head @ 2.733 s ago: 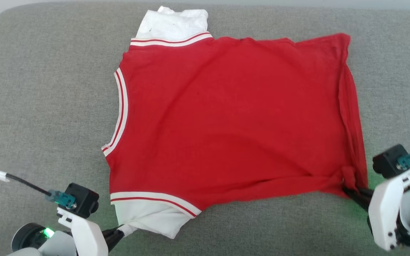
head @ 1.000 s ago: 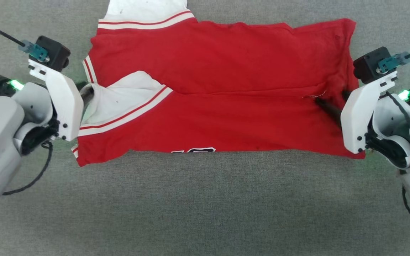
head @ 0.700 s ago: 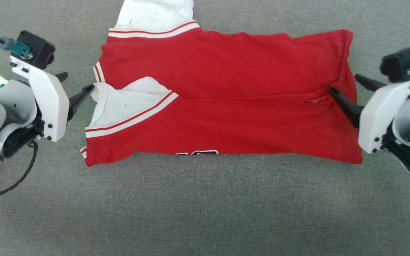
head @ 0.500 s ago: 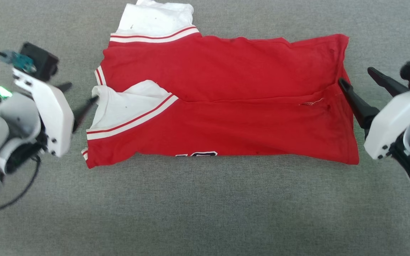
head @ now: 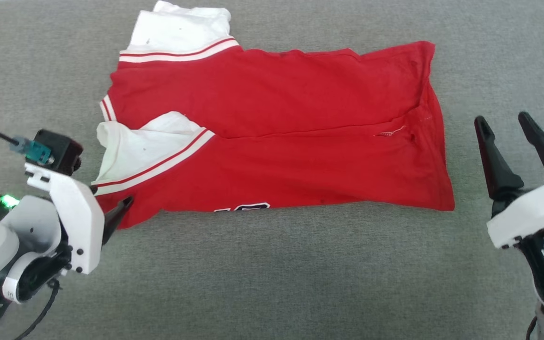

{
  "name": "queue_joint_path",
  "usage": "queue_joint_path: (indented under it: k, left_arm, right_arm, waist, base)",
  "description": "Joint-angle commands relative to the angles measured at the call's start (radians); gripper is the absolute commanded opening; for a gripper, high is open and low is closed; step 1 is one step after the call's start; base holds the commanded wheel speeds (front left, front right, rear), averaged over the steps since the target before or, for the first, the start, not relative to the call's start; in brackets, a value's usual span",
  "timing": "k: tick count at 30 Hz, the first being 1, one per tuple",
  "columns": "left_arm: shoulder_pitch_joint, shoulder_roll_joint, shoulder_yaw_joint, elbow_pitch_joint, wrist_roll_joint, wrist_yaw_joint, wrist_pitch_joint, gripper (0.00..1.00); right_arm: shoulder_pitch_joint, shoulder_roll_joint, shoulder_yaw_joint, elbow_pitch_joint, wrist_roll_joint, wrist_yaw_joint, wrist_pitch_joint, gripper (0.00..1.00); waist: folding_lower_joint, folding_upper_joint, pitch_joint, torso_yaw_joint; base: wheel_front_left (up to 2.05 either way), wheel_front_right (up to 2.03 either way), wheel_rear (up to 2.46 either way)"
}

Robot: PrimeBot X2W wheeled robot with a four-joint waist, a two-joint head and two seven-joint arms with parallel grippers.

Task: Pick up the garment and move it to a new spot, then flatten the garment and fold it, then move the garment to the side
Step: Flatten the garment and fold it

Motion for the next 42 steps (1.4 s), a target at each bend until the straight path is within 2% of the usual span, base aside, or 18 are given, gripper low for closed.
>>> queue_joint_path:
  k: [1,4,8,14,15,16,22,30,35,36,37,42]
  left_arm:
    - [0.023,0.003,0.004,0.01,-0.018,0.014,-0.003,1.0]
    - [0.047,0.0,0.008,0.053,-0.049,0.025,-0.006,1.0]
    - [0.059,-0.021,0.009,0.11,-0.071,0.018,0.0,1.0]
    - [0.067,-0.09,-0.004,0.266,-0.12,0.0,0.031,1.0]
    - [0.069,-0.101,-0.012,0.281,-0.121,-0.011,0.042,0.48]
    - [0.071,-0.114,-0.018,0.293,-0.125,-0.023,0.05,0.0]
    - [0.049,-0.172,-0.035,0.343,-0.114,-0.086,0.053,0.0]
    - [0.013,-0.239,-0.046,0.394,-0.093,-0.134,0.033,0.0]
    - [-0.009,-0.269,-0.048,0.415,-0.082,-0.156,0.021,0.0]
    - [-0.011,-0.273,-0.047,0.42,-0.08,-0.16,0.018,0.0]
    - [-0.014,-0.276,-0.047,0.425,-0.077,-0.163,0.016,0.0]
    - [-0.016,-0.271,-0.041,0.435,-0.077,-0.176,0.006,0.0]
  right_arm:
    - [0.021,0.018,-0.01,-0.015,-0.002,0.0,0.001,1.0]
    - [0.045,0.037,-0.022,-0.02,-0.003,0.0,0.01,1.0]
    - [0.061,0.047,-0.021,-0.01,0.002,0.0,0.026,1.0]
    - [0.075,0.043,0.002,0.034,0.022,0.0,0.091,1.0]
    - [0.075,0.039,0.01,0.043,0.024,0.0,0.105,1.0]
    - [0.075,0.035,0.013,0.052,0.027,0.0,0.12,1.0]
    - [0.024,0.006,0.035,0.134,0.045,0.0,0.231,1.0]
    - [-0.08,-0.034,0.062,0.311,0.053,0.0,0.381,1.0]
    - [-0.111,-0.053,0.132,0.435,0.073,0.001,0.47,1.0]
    - [-0.113,-0.059,0.15,0.452,0.079,0.001,0.487,0.73]
    - [-0.114,-0.064,0.167,0.462,0.092,0.002,0.503,0.0]
    - [-0.134,-0.119,0.179,0.441,0.13,0.002,0.549,0.0]
  waist:
    - [0.0,0.0,0.007,-0.012]
    - [0.0,0.0,0.012,-0.027]
    - [0.0,0.0,0.016,-0.038]
    - [0.0,0.0,0.015,-0.047]
    - [0.0,0.0,0.014,-0.046]
    - [0.0,0.0,0.014,-0.044]
    - [0.0,0.0,0.011,-0.02]
    - [0.0,0.0,0.015,0.027]
    - [0.0,0.0,0.022,0.055]
    - [0.0,0.0,0.022,0.06]
    - [0.0,0.0,0.023,0.064]
    - [0.0,0.0,0.017,0.076]
  base:
    - [0.0,0.0,0.0]
    - [0.0,0.0,0.0]
    - [0.0,0.0,0.0]
    - [0.0,0.0,0.0]
    - [0.0,0.0,0.0]
    - [0.0,0.0,0.0]
    - [0.0,0.0,0.0]
    - [0.0,0.0,0.0]
    - [0.0,0.0,0.0]
    - [0.0,0.0,0.0]
    - [0.0,0.0,0.0]
    - [0.0,0.0,0.0]
